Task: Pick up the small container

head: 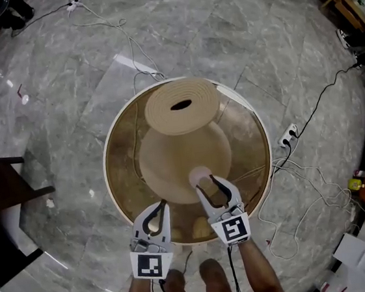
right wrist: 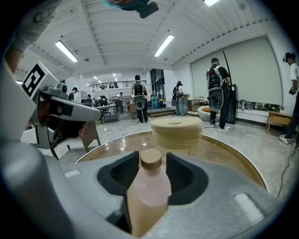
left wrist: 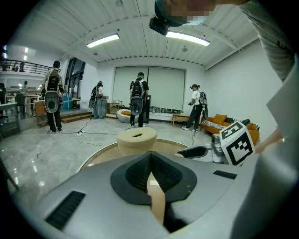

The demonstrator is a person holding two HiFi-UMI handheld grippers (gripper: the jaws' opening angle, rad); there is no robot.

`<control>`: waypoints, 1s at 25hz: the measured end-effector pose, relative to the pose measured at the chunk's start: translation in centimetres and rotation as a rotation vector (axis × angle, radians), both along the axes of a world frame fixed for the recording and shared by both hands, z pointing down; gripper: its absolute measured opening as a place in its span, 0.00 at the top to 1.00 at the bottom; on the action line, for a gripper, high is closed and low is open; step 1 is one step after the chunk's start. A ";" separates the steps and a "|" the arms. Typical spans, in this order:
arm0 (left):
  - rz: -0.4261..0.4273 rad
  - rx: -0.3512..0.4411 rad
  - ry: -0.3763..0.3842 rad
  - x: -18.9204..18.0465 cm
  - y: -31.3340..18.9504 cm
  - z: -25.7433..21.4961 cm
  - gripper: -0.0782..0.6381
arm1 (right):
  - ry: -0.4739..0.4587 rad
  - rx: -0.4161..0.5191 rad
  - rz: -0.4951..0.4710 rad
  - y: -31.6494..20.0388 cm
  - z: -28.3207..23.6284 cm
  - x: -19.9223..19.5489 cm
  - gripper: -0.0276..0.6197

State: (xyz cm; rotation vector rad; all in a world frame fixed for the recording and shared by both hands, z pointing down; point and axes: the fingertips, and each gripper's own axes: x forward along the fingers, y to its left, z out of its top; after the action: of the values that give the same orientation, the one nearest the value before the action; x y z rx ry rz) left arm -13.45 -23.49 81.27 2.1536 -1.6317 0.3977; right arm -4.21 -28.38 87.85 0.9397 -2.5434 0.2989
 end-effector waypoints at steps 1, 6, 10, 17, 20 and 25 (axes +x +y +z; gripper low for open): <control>-0.004 -0.004 0.004 0.0 0.0 0.2 0.87 | -0.002 -0.007 -0.002 0.0 0.2 -0.2 0.68; -0.004 -0.013 0.001 -0.1 0.1 1.2 0.87 | -0.004 0.001 -0.016 -0.2 1.3 -0.9 0.68; -0.008 -0.017 0.002 -0.4 0.2 1.6 0.87 | 0.003 0.007 0.003 -0.6 1.5 -1.0 0.72; -0.022 -0.029 0.010 -0.8 0.4 2.3 0.87 | 0.024 0.023 0.000 -0.7 1.8 -1.1 0.74; -0.023 -0.027 0.009 -1.1 0.2 2.4 0.87 | 0.030 0.025 -0.004 -0.8 1.9 -1.3 0.74; -0.017 -0.015 -0.004 -1.3 0.4 2.2 0.87 | 0.016 0.033 0.009 -0.8 1.7 -1.1 0.75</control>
State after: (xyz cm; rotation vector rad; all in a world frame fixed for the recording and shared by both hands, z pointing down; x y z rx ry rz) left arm -14.74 -23.13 83.48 2.1276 -1.6436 0.4082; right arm -5.35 -29.14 89.59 0.9621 -2.5371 0.2517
